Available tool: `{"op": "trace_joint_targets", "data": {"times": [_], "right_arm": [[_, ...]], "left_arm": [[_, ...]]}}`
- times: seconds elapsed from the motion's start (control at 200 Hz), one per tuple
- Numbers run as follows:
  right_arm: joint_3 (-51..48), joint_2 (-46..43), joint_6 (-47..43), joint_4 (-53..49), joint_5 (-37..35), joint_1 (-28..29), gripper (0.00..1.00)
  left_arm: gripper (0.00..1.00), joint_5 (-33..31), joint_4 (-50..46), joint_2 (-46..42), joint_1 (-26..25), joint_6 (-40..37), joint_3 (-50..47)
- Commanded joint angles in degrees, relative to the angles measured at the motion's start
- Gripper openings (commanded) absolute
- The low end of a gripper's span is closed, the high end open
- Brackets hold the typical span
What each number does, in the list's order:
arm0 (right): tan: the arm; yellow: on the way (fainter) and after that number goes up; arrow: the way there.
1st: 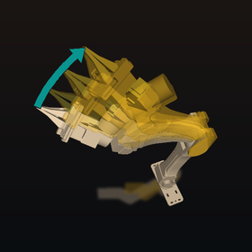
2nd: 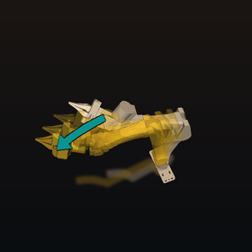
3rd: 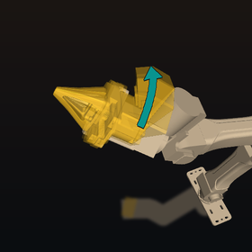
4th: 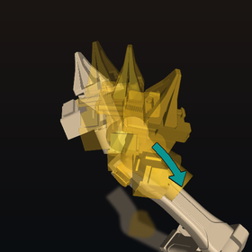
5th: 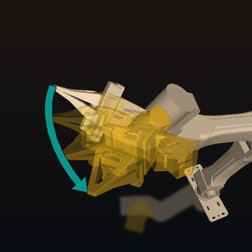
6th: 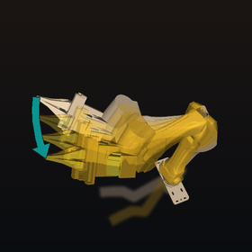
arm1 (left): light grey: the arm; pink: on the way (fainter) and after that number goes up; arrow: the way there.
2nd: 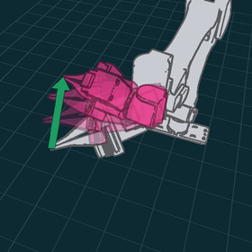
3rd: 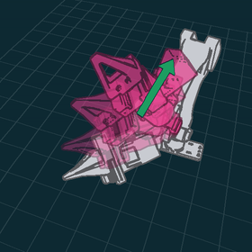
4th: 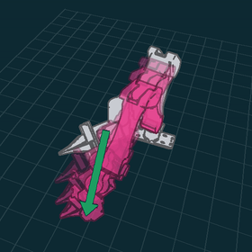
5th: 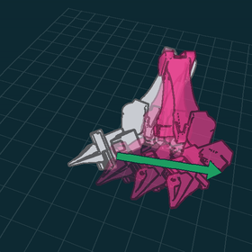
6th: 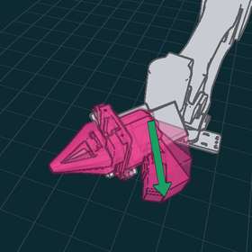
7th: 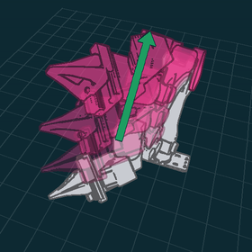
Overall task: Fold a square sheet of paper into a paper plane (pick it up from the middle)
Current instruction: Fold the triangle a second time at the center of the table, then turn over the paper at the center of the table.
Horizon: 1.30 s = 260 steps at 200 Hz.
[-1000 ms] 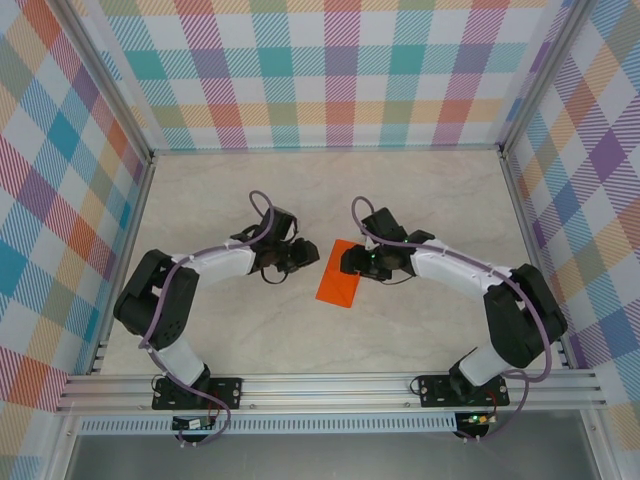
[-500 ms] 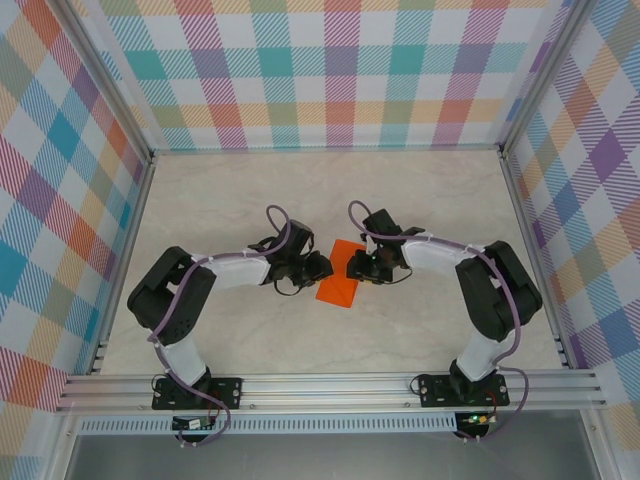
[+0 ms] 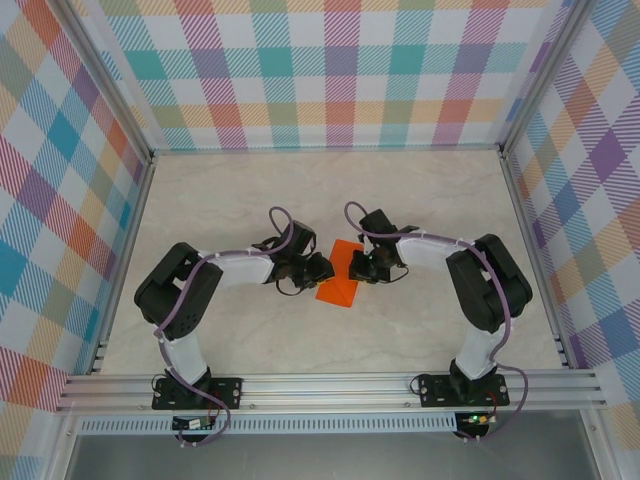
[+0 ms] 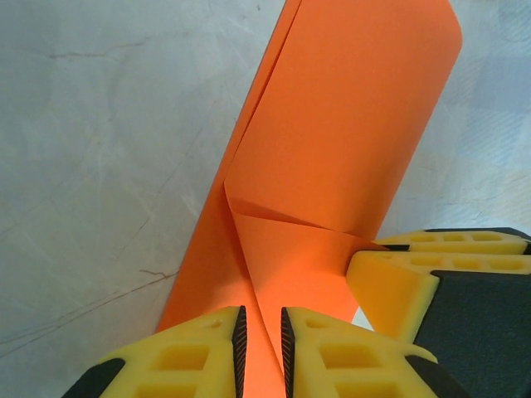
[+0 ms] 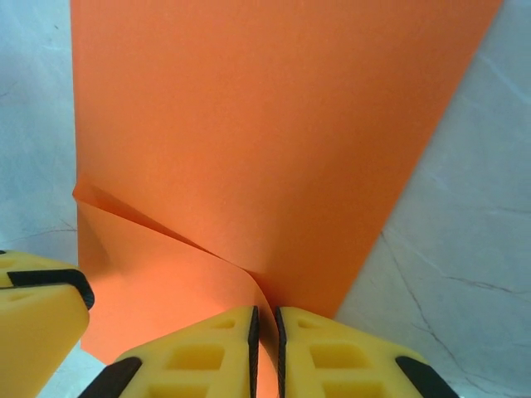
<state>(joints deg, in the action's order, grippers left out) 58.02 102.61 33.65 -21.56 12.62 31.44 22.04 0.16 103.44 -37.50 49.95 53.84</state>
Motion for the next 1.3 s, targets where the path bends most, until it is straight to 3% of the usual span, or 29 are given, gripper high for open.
{"op": "trace_joint_targets", "data": {"times": [0.0,0.28,0.77,0.905,1.06,1.295], "right_arm": [[1.4,0.8,0.1,-2.0,-1.9,-0.4,0.14],[0.9,-0.1,0.8,-1.4,-1.6,-0.4,0.06],[-0.2,-1.5,1.4,-1.0,-1.7,-0.5,0.06],[-0.6,-2.7,1.7,-1.0,-1.6,-0.5,0.07],[-1.2,-6.7,2.4,-3.3,-5.7,-0.5,0.22],[-5.1,-16.1,4.3,-6.4,-14.4,-0.5,0.50]], "left_arm": [[0.20,1.6,-0.2,1.2,-0.6,0.4,1.8],[0.22,2.6,0.8,2.4,-0.6,0.6,2.6],[0.22,2.4,1.3,4.4,-0.6,0.0,3.9],[0.17,3.0,2.1,4.9,-0.6,-1.1,4.5],[0.08,2.0,0.8,5.4,-0.6,-3.5,5.7],[0.03,0.6,-1.5,5.0,-0.6,-7.0,6.9]]}}
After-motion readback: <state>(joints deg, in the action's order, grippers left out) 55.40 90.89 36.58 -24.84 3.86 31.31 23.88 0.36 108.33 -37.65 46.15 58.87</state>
